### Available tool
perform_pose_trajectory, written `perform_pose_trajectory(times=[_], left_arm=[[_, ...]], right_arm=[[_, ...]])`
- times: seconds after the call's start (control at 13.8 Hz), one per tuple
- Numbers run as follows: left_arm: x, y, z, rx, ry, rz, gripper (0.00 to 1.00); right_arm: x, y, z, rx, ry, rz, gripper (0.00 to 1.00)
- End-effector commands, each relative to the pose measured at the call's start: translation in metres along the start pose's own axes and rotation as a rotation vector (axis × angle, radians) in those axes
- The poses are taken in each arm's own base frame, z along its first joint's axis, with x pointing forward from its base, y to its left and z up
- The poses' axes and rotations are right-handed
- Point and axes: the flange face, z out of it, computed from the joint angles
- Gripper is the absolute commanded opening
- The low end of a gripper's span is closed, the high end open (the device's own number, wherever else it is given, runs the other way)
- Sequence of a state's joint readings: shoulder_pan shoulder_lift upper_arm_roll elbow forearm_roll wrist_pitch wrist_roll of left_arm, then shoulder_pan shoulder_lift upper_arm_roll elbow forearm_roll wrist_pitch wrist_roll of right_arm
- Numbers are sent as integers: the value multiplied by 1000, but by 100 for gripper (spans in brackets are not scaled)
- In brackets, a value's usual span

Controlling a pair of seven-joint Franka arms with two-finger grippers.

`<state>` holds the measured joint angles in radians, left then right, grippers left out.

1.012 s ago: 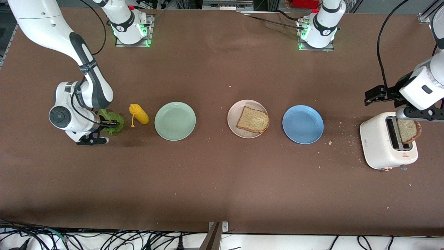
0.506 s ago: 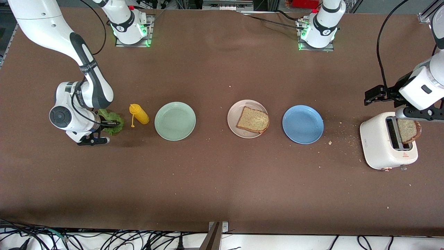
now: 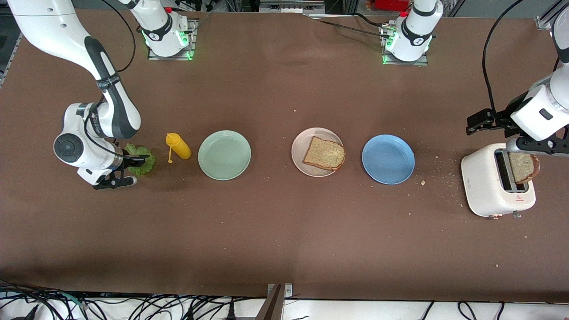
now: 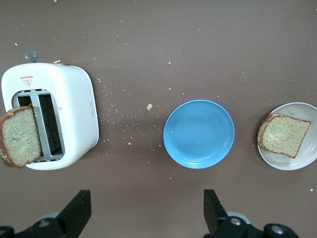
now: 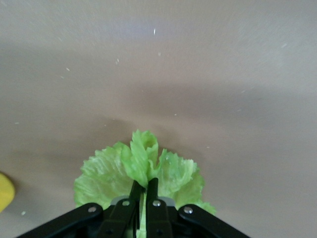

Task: Make sandwich in beige plate with both arms
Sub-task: 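Close the right gripper on the green lettuce leaf, then lift the lettuce leaf and carry it over the beige plate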

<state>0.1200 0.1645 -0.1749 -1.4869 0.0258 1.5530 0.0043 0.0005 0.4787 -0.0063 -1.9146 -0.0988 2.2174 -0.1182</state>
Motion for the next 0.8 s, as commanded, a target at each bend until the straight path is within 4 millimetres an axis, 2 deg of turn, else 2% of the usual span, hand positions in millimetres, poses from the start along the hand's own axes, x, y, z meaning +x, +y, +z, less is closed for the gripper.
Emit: perform_pose_trajectory(times=[0.0, 0.07, 0.22, 0.36, 0.51, 0.58, 0.72], left_arm=[[2, 2, -6, -11, 5, 0, 100], [2, 2, -4, -11, 0, 2, 100], [2, 2, -5, -11, 2, 2, 100], [2, 2, -6, -11, 5, 2, 100], [2, 2, -6, -11, 5, 2, 100], [2, 2, -5, -11, 2, 2, 100], [2, 2, -5, -11, 2, 2, 100]], right_arm=[[-1, 3, -54, -30, -15, -51, 0], [-2, 4, -77, -50, -22, -67, 0], [-3, -7, -133, -70, -43, -97, 0], [-3, -35, -185, -72, -52, -145, 0], [-7, -73, -221, -68, -38, -197, 0], [-10, -86, -234, -59, -19, -222, 0], [-15, -128, -253, 29, 22, -273, 0]])
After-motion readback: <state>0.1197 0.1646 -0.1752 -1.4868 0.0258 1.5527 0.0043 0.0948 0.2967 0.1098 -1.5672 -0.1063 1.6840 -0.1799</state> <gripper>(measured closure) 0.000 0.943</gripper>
